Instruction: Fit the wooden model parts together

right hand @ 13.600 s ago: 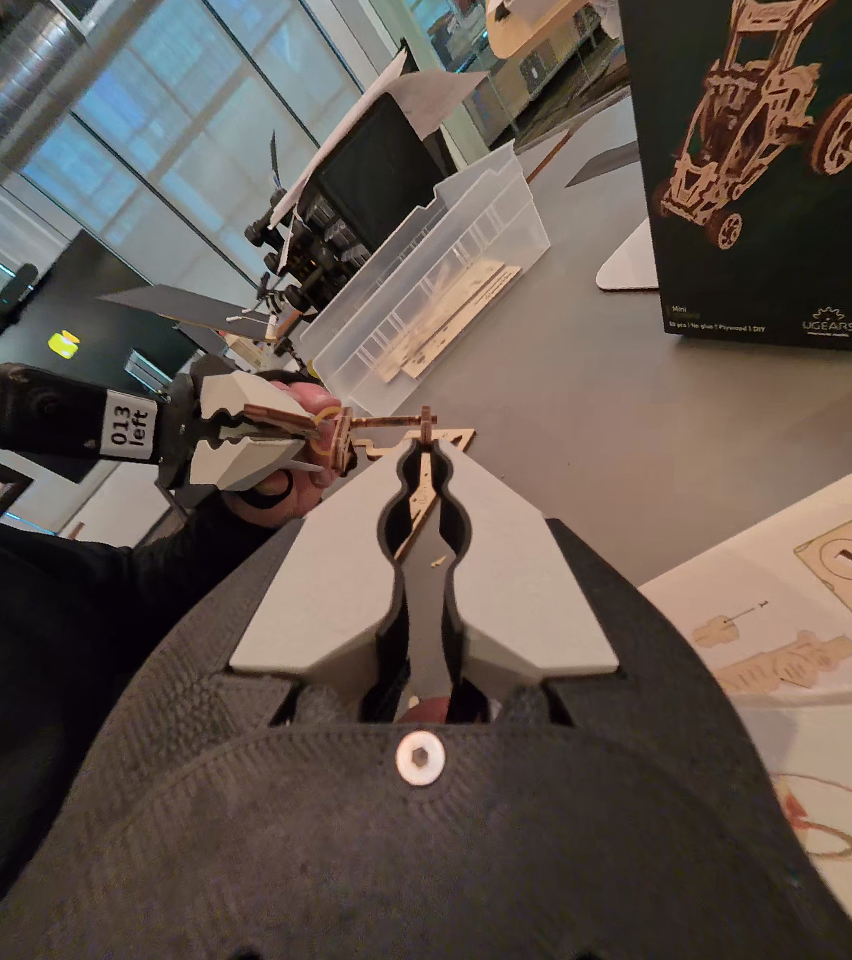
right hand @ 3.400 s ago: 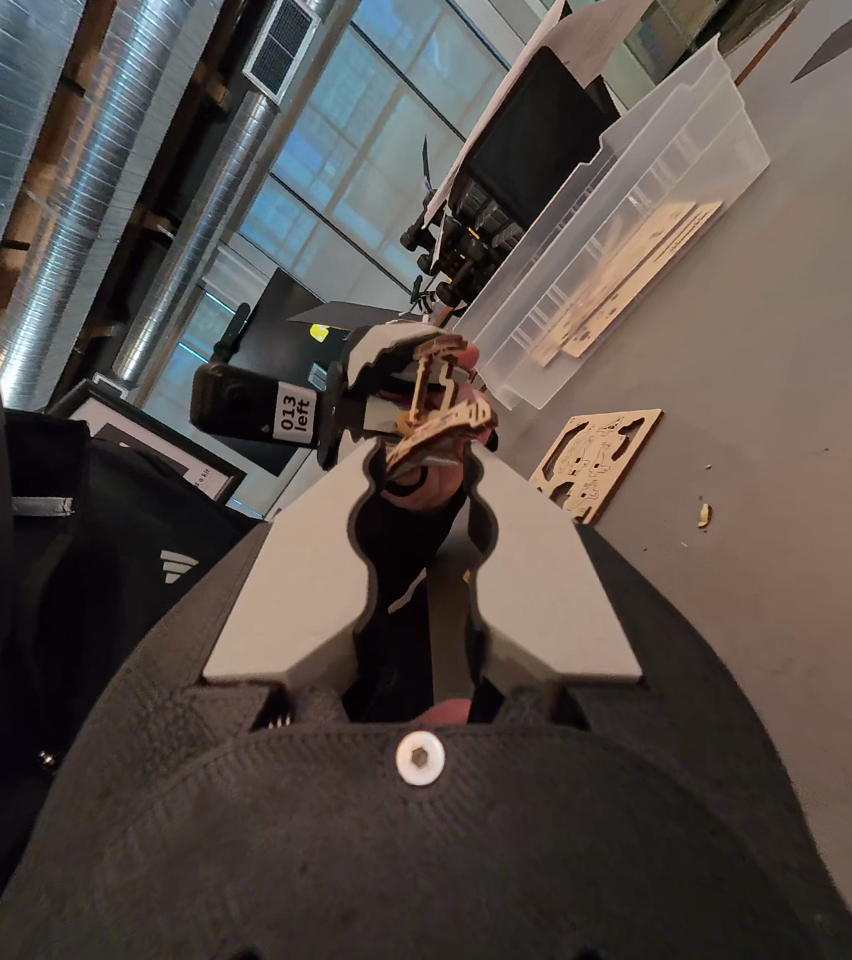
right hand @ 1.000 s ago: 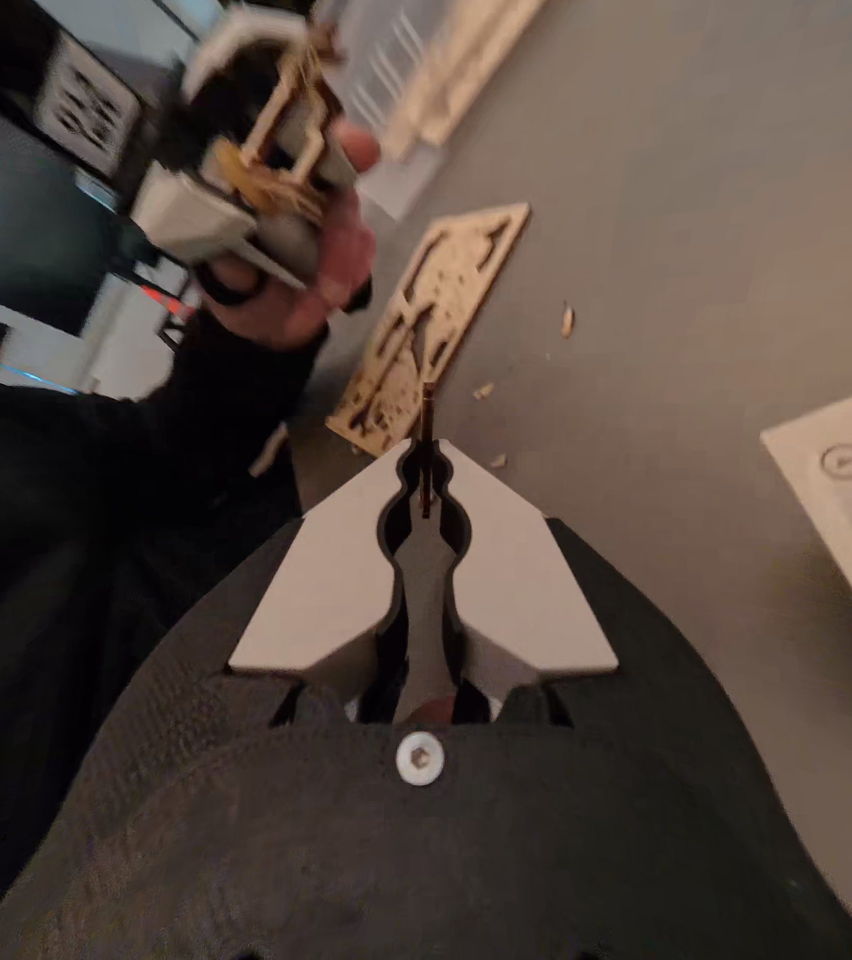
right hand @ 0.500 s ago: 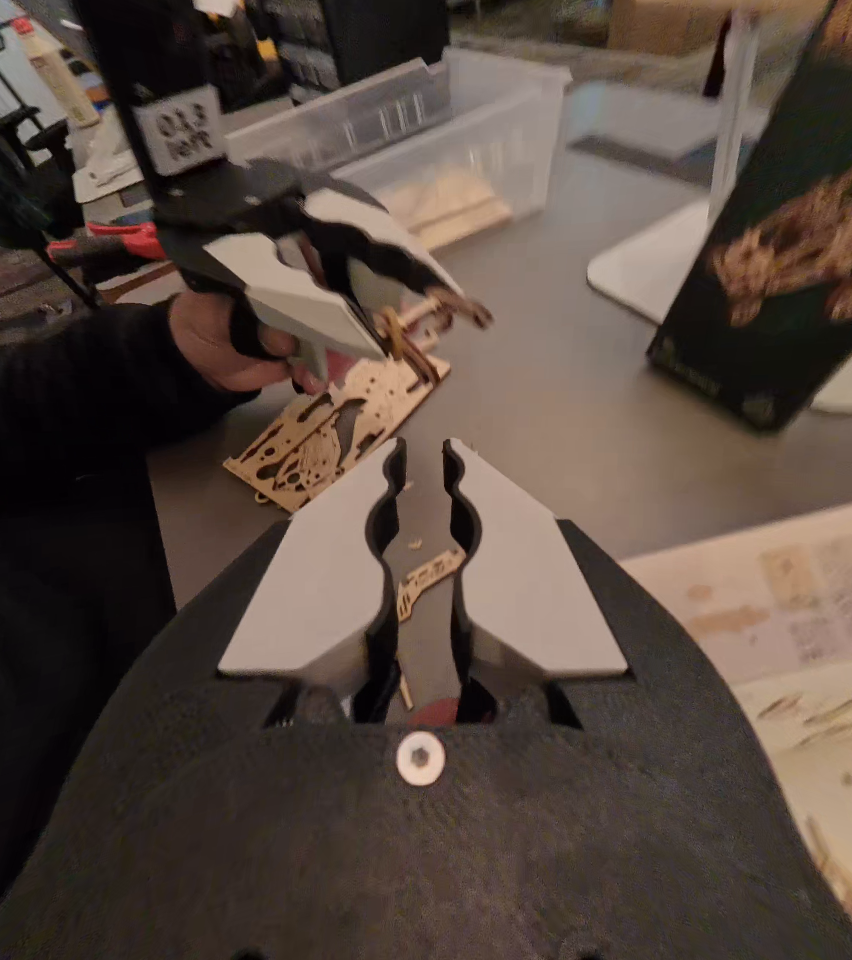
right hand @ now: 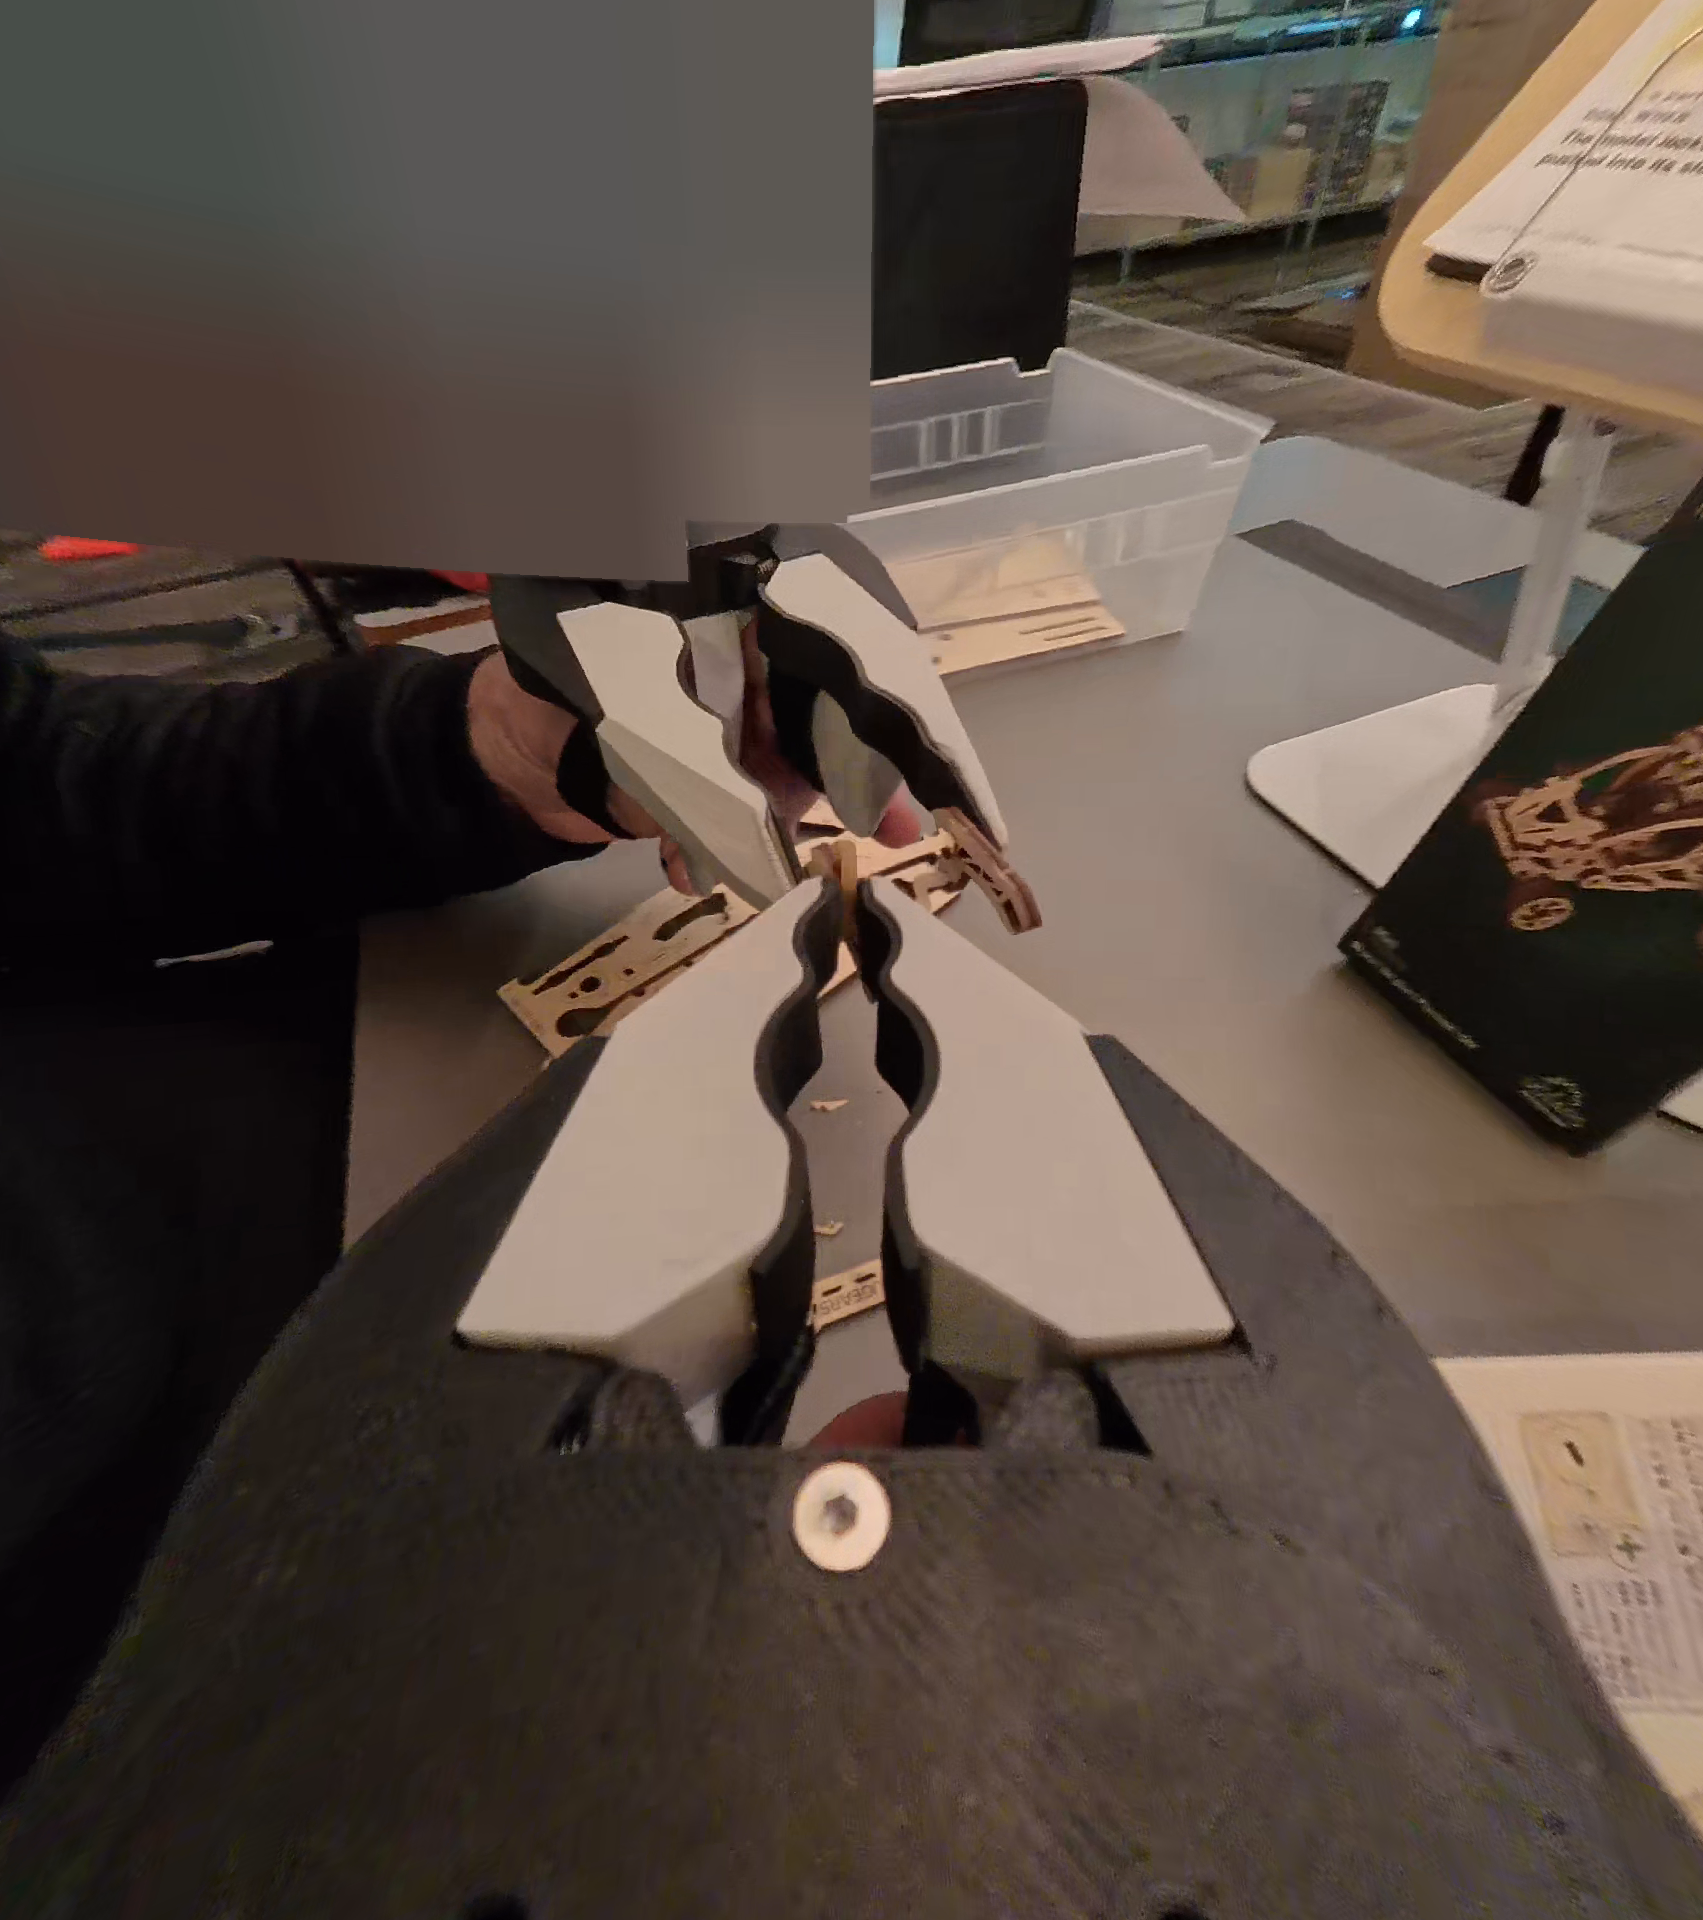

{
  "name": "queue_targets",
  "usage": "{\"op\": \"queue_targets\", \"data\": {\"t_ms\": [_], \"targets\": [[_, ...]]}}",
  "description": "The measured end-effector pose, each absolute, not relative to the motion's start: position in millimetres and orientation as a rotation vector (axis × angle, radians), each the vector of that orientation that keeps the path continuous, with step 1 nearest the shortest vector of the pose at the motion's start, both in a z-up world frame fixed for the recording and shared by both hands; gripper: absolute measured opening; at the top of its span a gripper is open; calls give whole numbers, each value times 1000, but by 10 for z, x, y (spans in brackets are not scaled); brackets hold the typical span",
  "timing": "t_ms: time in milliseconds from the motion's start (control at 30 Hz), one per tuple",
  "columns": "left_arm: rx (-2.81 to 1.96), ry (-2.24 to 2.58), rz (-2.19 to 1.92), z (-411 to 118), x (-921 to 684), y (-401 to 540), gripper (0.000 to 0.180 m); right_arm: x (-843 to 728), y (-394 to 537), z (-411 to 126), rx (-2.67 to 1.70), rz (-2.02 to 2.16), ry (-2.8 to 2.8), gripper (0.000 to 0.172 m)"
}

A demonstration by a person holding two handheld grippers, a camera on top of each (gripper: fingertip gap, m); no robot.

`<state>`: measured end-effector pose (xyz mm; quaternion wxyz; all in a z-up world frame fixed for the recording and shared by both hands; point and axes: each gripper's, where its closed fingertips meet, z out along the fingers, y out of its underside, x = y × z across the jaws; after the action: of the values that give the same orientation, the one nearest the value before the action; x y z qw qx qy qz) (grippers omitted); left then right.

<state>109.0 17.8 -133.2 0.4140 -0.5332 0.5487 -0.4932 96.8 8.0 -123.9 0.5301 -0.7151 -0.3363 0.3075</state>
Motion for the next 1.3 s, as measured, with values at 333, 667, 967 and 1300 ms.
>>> {"op": "queue_targets", "data": {"t_ms": [333, 667, 967, 1300], "targets": [[-1283, 1335, -1265, -1210, 1090, 183, 40, 1004, 64, -1216, -1693, 744, -797, 0], [-1264, 1272, -1241, -1127, 1085, 213, 40, 1060, 92, -1204, -1714, 714, -750, 0], [-1275, 1167, -1306, -1041, 1075, 256, 40, 1115, 114, -1268, -1740, 687, -708, 0], [-1314, 1162, -1331, -1081, 1081, 271, 40, 1134, 101, -1047, -1626, 817, -628, 11]]}}
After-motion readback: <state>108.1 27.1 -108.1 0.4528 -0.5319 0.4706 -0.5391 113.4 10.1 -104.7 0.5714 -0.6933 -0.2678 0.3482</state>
